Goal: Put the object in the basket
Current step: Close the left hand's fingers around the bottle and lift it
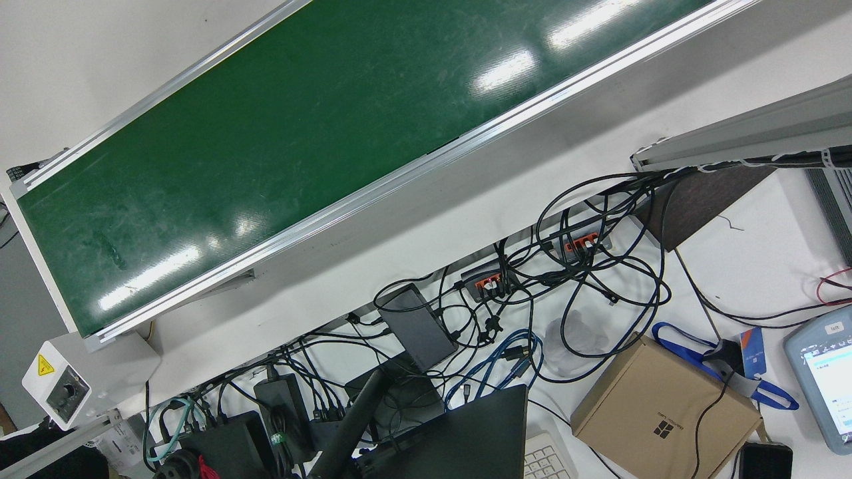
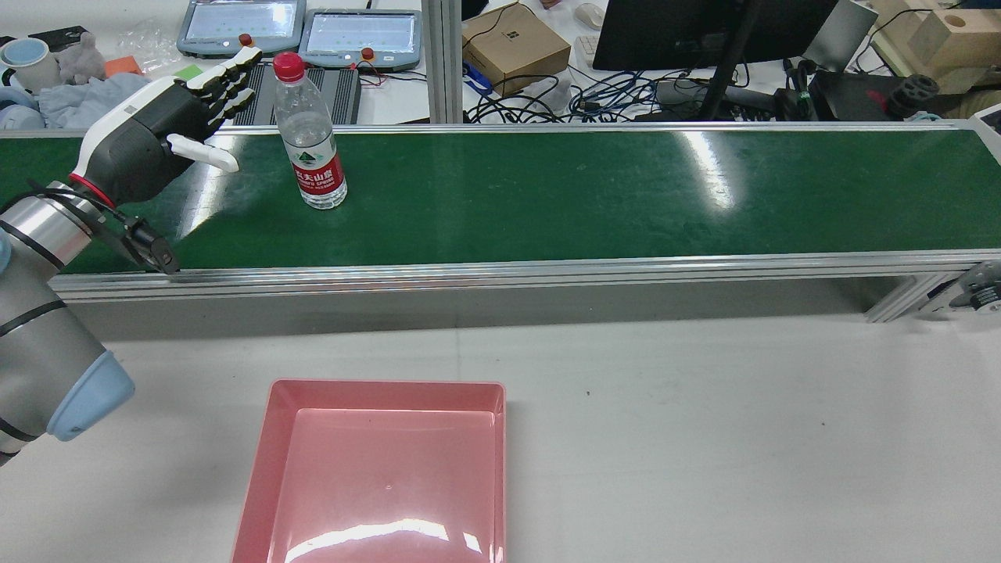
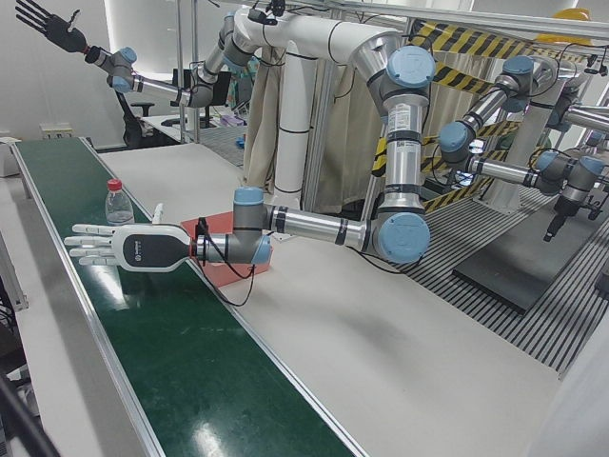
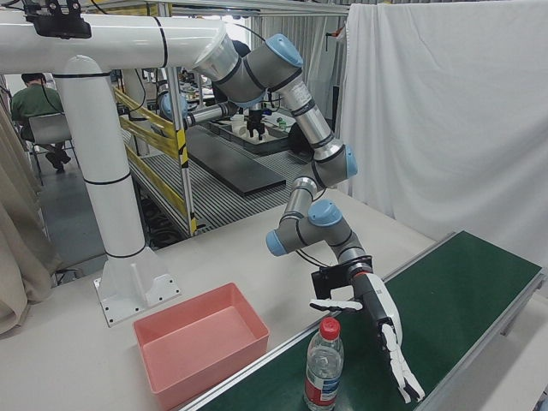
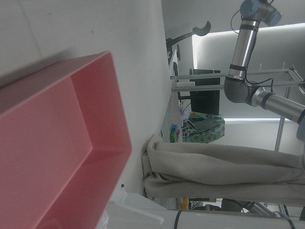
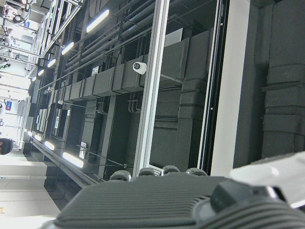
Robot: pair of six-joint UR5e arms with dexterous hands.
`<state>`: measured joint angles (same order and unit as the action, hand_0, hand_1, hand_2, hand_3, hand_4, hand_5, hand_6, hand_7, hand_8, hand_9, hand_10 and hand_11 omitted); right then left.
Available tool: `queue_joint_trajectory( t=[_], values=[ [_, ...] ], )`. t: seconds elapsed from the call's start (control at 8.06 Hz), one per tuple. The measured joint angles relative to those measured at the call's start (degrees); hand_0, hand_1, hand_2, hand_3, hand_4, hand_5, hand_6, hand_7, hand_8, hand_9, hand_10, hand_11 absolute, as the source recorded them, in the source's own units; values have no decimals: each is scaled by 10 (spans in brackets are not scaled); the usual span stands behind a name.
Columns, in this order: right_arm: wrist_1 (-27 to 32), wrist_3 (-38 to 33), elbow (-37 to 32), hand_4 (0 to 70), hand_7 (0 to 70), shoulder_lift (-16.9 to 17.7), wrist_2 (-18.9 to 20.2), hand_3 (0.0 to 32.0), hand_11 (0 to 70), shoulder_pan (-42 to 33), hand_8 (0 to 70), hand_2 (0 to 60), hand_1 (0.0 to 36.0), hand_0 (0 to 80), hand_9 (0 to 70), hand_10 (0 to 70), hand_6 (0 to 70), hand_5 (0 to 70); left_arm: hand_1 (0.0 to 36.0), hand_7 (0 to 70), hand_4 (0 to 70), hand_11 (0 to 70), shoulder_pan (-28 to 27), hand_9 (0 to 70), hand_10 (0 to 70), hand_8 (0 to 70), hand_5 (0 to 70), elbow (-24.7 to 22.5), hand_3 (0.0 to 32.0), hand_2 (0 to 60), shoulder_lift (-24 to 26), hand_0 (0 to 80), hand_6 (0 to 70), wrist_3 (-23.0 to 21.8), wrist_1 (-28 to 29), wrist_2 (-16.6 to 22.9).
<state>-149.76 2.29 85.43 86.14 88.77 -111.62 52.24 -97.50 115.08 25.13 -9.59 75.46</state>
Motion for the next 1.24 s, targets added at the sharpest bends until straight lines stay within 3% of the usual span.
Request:
queue_joint_trajectory(
  t=[0.5, 0.62, 0.74, 0.87, 0.99, 1.24],
  values=[
    [0, 0, 0, 0, 0, 0, 0, 0, 0, 0, 0, 0, 0, 0, 0, 0, 0, 0, 55, 0, 125, 64, -15, 7, 37, 12, 63, -1, 0, 0, 6, 496, 14, -4, 2, 3],
    [0, 0, 0, 0, 0, 0, 0, 0, 0, 0, 0, 0, 0, 0, 0, 0, 0, 0, 114, 64, 134, 195, -20, 90, 123, 68, 226, -1, 0, 0, 12, 550, 50, -5, 2, 4],
    [0, 0, 0, 0, 0, 0, 0, 0, 0, 0, 0, 0, 0, 0, 0, 0, 0, 0, 112, 370, 464, 584, -25, 443, 408, 340, 487, 0, 0, 0, 19, 644, 330, -5, 0, 4],
    [0, 0, 0, 0, 0, 0, 0, 0, 0, 0, 0, 0, 0, 0, 0, 0, 0, 0, 140, 525, 579, 700, -27, 604, 491, 499, 642, -1, 0, 0, 31, 696, 573, -10, -18, 3],
    [0, 0, 0, 0, 0, 0, 0, 0, 0, 0, 0, 0, 0, 0, 0, 0, 0, 0, 158, 585, 609, 700, -28, 668, 537, 556, 674, -1, 0, 100, 43, 648, 643, -17, -42, 0],
    [0, 0, 0, 0, 0, 0, 0, 0, 0, 0, 0, 0, 0, 0, 0, 0, 0, 0, 173, 577, 565, 700, -28, 682, 548, 580, 663, -2, 0, 176, 61, 642, 632, -23, -89, -3]
  ],
)
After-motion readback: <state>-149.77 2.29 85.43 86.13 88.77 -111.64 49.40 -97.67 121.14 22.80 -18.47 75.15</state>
